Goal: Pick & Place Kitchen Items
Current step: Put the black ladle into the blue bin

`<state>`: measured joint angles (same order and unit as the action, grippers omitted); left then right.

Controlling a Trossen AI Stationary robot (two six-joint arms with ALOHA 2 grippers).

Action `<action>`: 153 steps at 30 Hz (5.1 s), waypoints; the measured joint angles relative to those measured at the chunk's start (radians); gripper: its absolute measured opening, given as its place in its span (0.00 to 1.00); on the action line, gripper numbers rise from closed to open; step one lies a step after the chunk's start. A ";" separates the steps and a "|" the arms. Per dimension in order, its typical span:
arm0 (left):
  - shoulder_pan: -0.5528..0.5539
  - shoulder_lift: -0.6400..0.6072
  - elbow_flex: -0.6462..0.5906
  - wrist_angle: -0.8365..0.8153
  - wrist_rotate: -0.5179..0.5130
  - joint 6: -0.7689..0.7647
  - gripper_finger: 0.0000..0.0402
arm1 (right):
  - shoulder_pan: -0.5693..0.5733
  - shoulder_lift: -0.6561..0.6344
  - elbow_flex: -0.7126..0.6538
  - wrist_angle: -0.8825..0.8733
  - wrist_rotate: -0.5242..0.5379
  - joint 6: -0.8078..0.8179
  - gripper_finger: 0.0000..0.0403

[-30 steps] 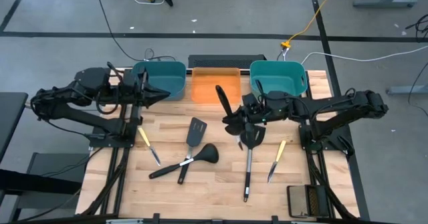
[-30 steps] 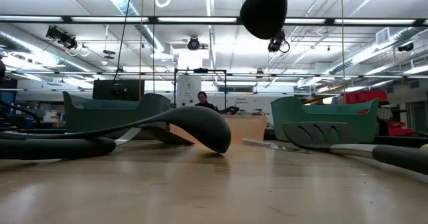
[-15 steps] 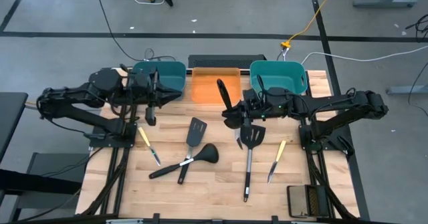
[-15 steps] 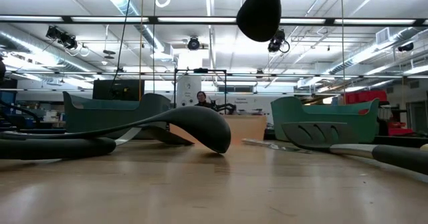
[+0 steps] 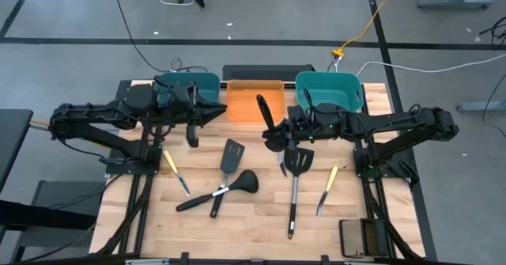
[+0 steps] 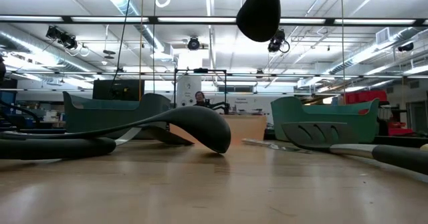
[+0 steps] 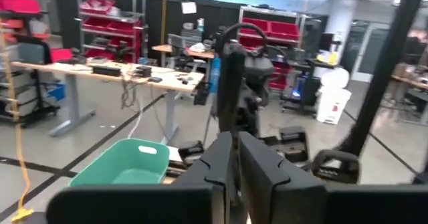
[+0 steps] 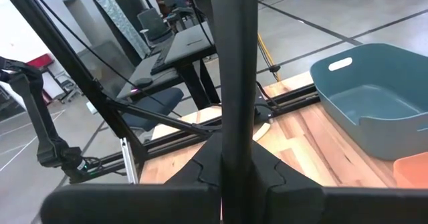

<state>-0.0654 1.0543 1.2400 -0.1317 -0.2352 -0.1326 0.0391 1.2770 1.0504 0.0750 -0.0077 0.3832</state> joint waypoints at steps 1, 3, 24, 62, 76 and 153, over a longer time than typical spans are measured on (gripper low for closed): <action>0.000 0.003 -0.001 -0.006 -0.010 -0.001 0.10 | 0.000 0.000 0.000 0.000 0.000 0.000 0.07; 0.004 0.014 -0.001 0.007 -0.033 -0.002 0.12 | 0.000 0.000 0.000 0.000 0.000 0.000 0.07; 0.041 0.083 0.000 0.087 -0.032 -0.035 0.52 | 0.000 0.000 0.000 -0.003 0.001 -0.007 0.08; 0.077 0.183 0.000 0.255 0.085 -0.078 0.66 | 0.000 0.000 0.000 -0.002 0.019 -0.026 0.08; 0.079 0.283 0.000 0.391 0.155 -0.131 0.66 | 0.000 0.000 0.001 -0.004 0.019 -0.026 0.08; 0.089 0.406 0.000 0.594 0.185 -0.121 0.30 | 0.000 0.001 0.001 0.001 0.093 -0.033 0.08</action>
<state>0.0238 1.4601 1.2396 0.4618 -0.0502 -0.2540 0.0395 1.2781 1.0515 0.0763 0.0857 0.3500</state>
